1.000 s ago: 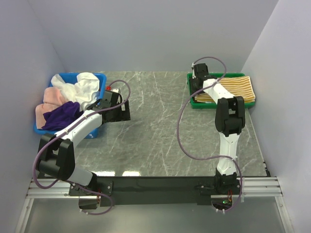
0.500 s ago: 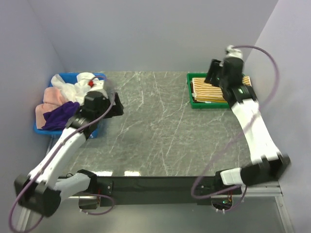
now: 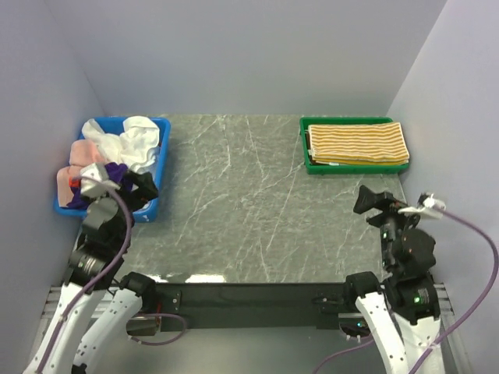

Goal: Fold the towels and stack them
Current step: Neatly place the folded towel into the bin

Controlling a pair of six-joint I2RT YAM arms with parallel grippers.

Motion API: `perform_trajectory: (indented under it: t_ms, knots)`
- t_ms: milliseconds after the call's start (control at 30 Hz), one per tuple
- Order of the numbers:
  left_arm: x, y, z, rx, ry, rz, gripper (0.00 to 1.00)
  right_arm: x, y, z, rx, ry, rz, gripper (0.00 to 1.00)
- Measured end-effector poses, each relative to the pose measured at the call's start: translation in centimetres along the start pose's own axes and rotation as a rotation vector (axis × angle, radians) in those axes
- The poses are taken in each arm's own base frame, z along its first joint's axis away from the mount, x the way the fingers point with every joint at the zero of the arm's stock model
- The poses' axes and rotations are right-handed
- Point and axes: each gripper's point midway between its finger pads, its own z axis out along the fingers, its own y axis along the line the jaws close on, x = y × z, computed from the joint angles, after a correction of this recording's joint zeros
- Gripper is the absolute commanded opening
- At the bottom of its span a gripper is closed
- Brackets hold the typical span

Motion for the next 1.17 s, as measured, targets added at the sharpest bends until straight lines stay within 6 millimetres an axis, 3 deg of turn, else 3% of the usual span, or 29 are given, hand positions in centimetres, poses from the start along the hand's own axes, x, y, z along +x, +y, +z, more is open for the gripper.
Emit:
perform_trajectory:
  t_ms: [200,533,833,1167]
  knots:
    - [-0.3,2.3,-1.9,-0.041,-0.058,-0.052,0.99,2.4,-1.8,-1.3,-0.016,-0.053,-0.013,0.96]
    - [0.4,5.1,-1.7,-0.181,-0.091,-0.100,0.99,2.2,-2.0,-1.5,-0.016,-0.078,-0.021,0.96]
    - [0.4,6.1,-1.5,-0.226,-0.112,-0.108,0.99,1.9,-1.7,-1.6,-0.032,-0.089,-0.027,0.96]
    - [0.3,5.7,-1.4,-0.204,-0.111,-0.109,0.99,2.0,-1.6,-1.6,-0.040,-0.086,-0.045,0.97]
